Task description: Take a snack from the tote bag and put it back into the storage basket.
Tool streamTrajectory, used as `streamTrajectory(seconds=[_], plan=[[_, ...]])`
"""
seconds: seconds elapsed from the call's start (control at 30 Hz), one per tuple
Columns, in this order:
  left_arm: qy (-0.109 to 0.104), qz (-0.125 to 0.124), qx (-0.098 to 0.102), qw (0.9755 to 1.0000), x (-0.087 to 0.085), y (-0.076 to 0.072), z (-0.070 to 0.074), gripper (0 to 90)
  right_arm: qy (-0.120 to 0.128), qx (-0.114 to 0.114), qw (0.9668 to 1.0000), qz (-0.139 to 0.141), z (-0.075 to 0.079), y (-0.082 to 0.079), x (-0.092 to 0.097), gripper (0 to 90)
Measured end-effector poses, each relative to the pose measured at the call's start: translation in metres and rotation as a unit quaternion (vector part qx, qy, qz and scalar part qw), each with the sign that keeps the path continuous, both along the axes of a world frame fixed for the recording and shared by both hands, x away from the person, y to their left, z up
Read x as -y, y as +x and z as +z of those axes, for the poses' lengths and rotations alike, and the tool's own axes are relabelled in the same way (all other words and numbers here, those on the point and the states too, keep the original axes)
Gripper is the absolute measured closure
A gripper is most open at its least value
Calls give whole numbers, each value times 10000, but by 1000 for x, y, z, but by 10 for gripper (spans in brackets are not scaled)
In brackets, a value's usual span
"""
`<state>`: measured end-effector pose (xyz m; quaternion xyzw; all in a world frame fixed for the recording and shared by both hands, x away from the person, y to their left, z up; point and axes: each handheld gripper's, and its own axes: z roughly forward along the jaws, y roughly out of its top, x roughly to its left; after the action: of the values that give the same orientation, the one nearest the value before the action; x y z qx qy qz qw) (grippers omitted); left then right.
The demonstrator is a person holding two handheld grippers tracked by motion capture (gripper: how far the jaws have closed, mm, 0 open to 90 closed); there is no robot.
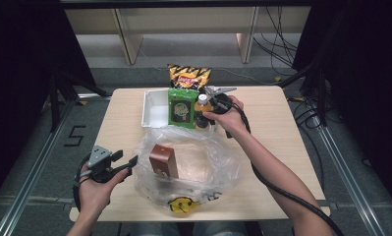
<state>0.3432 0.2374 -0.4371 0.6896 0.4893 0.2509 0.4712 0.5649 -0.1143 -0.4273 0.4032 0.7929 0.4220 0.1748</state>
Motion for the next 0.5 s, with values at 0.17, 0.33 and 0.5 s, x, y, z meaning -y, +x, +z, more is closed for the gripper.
streamTrajectory(seconds=[0.17,0.33,0.5], plan=[[-38,10,47,10000,1,0,1,361,12,-23,10000,31,4,-12,6,183],[-3,47,11,10000,2,-1,2,360,95,-39,9999,54,9,-23,11,208],[-17,75,23,10000,2,-2,2,358,226,75,9997,105,14,-35,15,255]])
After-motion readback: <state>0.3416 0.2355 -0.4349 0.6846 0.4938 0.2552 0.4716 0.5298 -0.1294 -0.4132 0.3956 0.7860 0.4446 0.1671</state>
